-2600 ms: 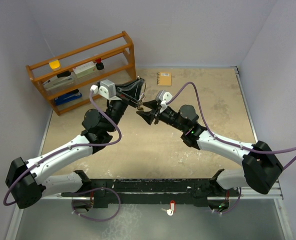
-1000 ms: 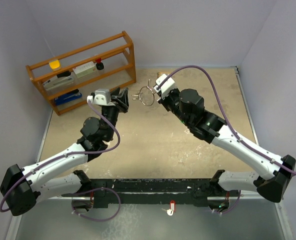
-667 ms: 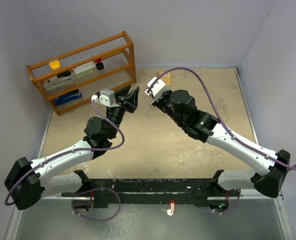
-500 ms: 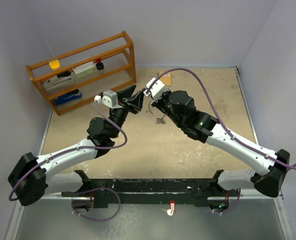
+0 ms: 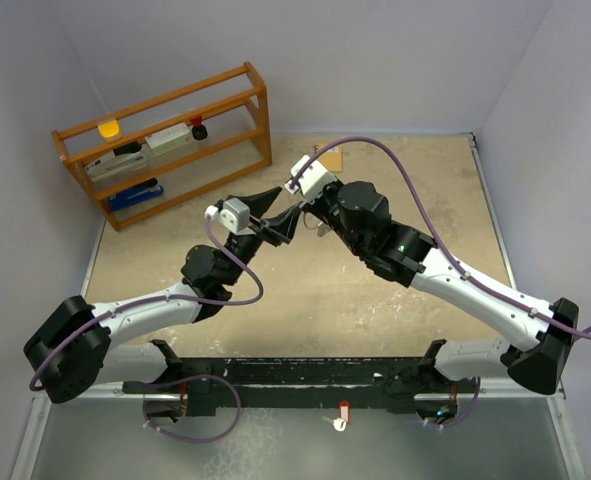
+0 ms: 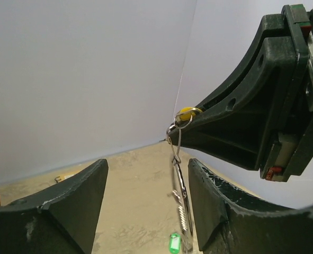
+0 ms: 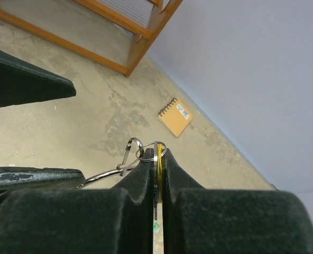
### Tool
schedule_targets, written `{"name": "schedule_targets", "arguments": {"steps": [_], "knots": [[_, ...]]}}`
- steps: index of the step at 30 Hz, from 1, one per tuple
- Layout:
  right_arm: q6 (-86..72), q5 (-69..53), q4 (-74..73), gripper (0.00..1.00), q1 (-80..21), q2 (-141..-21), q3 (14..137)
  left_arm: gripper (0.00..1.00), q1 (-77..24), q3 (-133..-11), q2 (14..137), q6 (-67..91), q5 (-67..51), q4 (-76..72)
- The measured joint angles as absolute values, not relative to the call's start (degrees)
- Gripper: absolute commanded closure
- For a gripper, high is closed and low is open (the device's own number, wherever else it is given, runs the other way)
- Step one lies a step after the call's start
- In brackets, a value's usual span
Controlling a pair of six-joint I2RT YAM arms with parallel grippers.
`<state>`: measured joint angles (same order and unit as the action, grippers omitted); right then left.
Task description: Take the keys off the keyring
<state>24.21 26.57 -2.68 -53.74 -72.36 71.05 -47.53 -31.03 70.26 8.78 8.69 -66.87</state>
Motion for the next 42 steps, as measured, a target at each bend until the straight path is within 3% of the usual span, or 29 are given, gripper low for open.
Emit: {"name": "schedule_targets", "arguments": {"steps": [23, 42], "knots": [[24.45, 27.46, -1.32, 1.0, -54.11, -72.31, 71.05, 0.28, -47.53, -31.09, 76.62, 10.96, 16.08, -76.27], [24.47, 27.38, -0.12, 1.0, -54.35, -71.92, 71.0, 0.27, -47.53, -35.68, 77.47, 11.4, 11.07, -69.08]]}}
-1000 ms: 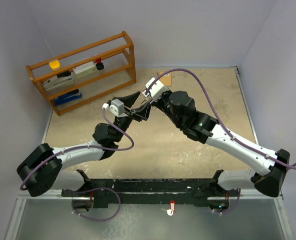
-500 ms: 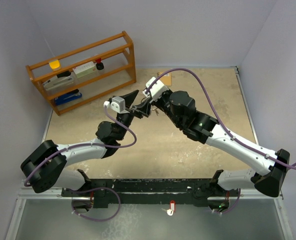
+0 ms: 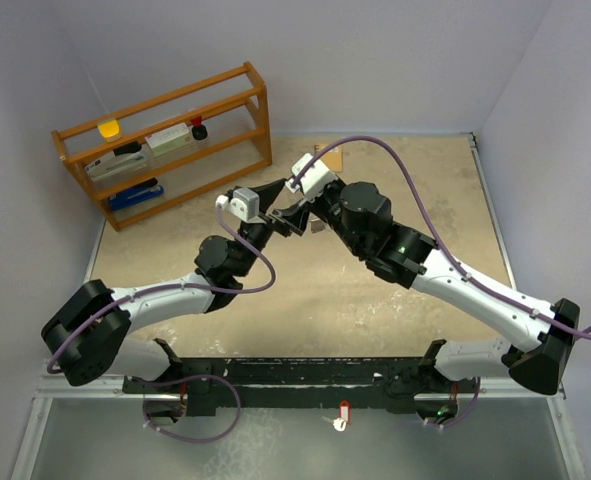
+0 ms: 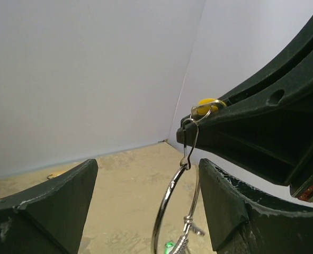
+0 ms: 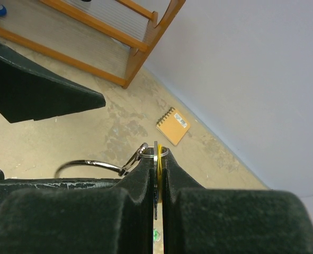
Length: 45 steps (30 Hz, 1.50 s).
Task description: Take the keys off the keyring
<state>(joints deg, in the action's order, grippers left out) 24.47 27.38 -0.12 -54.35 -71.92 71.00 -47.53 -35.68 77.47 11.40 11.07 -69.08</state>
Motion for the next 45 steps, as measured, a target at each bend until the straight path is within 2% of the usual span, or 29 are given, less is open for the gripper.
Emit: {"name": "schedule_targets", "arguments": {"steps": [9, 26, 36, 45], "knots": [[24.43, 27.03, 0.32, 1.0, -54.37, -70.61, 70.76, 0.37, -47.53, -35.68, 77.47, 11.35, 9.3, -69.52], [24.43, 26.02, 0.32, 1.0, -54.48, -70.3, 70.24, 0.38, -47.53, -37.45, 79.5, 11.4, 5.89, -71.57], [24.43, 25.96, 0.4, 1.0, -54.5, -69.67, 70.02, 0.45, -47.53, -38.46, 80.88, 11.4, 4.67, -71.7], [24.4, 25.91, 0.4, 1.0, -54.72, -69.67, 69.97, 0.46, -47.53, -39.2, 82.11, 11.38, 3.38, -71.9]]}}
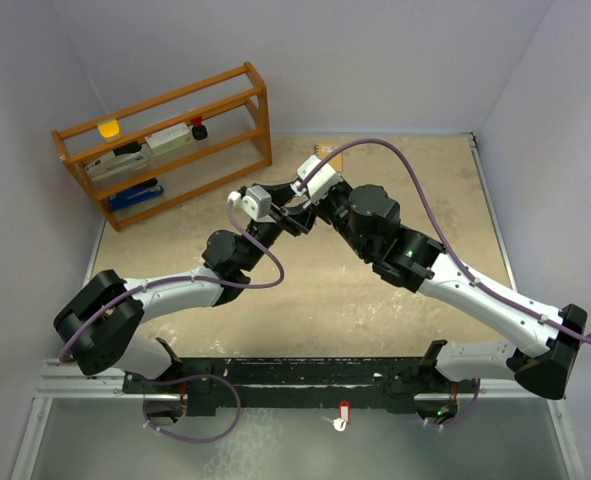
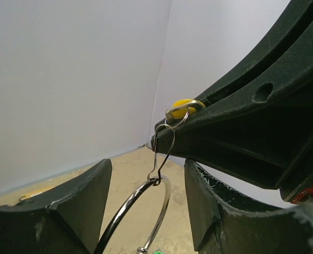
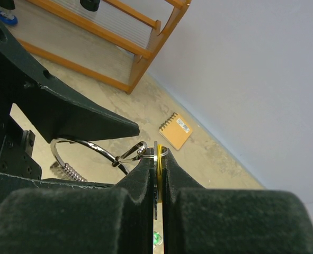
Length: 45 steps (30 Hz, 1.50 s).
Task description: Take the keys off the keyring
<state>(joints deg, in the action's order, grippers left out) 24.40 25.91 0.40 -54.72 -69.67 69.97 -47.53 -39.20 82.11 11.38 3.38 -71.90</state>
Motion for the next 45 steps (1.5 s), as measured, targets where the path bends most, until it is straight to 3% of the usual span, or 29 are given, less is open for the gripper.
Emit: {"name": "schedule_targets", "arguments": {"steps": [17, 24, 31, 41, 45], "knots": [[24.4, 25.93, 0.8, 1.0, -54.72, -69.67, 69.95, 0.49, -47.53, -40.07, 82.65, 10.87, 2.9, -71.59], [24.4, 25.91, 0.93, 1.0, -54.72, -69.67, 69.95, 0.57, -47.53, -40.45, 82.67, 9.72, 1.85, -71.42], [24.4, 25.96, 1.76, 1.0, -54.7, -69.67, 69.95, 0.76, -47.53, -41.5, 82.81, 8.36, 0.4, -70.76], [24.4, 26.06, 2.57, 1.0, -54.7, -69.65, 69.76, 0.68, -47.53, -42.59, 82.83, 7.68, -0.19, -68.88], [24.4, 26.06, 2.72, 1.0, -54.72, -69.38, 69.43, 0.85, -47.53, -42.65, 82.83, 7.55, 0.25, -68.53]]}}
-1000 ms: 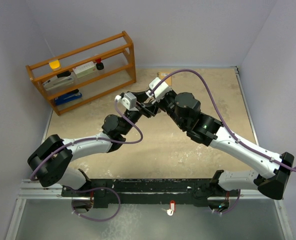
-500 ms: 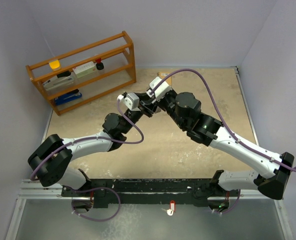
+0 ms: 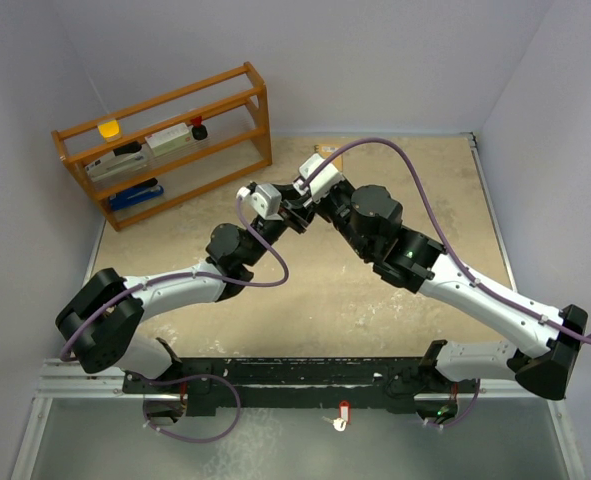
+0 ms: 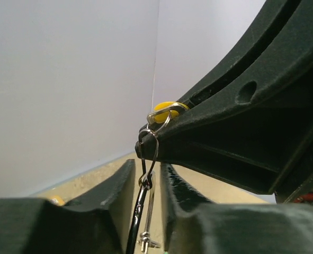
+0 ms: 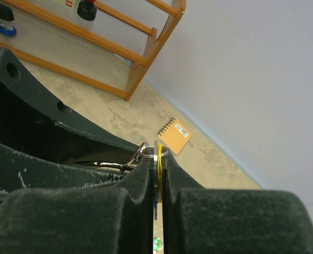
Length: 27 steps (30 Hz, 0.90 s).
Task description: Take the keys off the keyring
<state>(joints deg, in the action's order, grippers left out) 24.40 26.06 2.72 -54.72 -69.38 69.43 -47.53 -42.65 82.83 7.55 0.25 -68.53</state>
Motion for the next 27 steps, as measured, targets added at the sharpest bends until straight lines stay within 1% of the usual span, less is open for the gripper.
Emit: {"name": "schedule_targets", "arguments": {"steps": [4, 17, 22, 27], "knots": [[24.4, 26.28, 2.74, 1.0, -54.72, -69.08, 68.88, 1.0, -47.53, -42.65, 82.83, 6.61, 0.97, -68.34], [24.91, 29.5, 3.79, 1.0, -55.05, -68.86, 67.99, 1.0, -47.81, -42.65, 80.75, 5.37, 2.37, -64.86], [25.89, 30.52, 3.84, 1.0, -55.44, -68.88, 68.03, 1.0, -48.12, -42.65, 78.74, 2.17, 3.18, -62.17], [26.33, 30.55, -0.4, 1.0, -55.57, -69.65, 70.52, 1.0, -48.07, -42.65, 76.47, -2.59, 2.28, -58.81]]}}
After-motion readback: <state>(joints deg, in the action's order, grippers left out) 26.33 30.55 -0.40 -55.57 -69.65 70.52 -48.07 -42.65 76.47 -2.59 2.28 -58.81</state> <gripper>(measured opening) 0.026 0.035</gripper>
